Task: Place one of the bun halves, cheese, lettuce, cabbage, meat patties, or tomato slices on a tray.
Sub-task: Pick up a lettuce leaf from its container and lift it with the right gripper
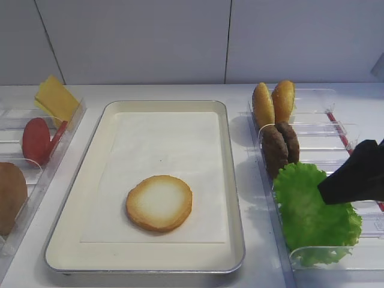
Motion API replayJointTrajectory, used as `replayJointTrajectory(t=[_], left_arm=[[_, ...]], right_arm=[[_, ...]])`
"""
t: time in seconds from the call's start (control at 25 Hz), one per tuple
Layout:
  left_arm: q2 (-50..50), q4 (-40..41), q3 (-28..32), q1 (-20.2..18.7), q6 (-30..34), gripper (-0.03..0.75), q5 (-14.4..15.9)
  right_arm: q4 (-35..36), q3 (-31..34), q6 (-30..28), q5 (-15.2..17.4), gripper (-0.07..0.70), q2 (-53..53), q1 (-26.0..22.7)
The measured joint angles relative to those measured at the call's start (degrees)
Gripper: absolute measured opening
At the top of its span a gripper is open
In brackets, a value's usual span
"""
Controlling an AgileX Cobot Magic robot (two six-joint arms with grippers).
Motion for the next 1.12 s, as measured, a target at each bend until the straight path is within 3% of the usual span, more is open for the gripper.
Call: replayJointTrajectory(t=[0.8, 1.12], left_arm=[[0.0, 0.0, 0.0, 0.0, 0.0, 0.359, 0.0], [0.0, 0.0, 0.0, 0.0, 0.0, 0.359, 0.0]], right_arm=[[1.96, -0.1, -2.5, -1.4, 0.43, 6.45, 0.0], [2.24, -0.09, -3.02, -1.62, 0.32, 7.07, 0.0]])
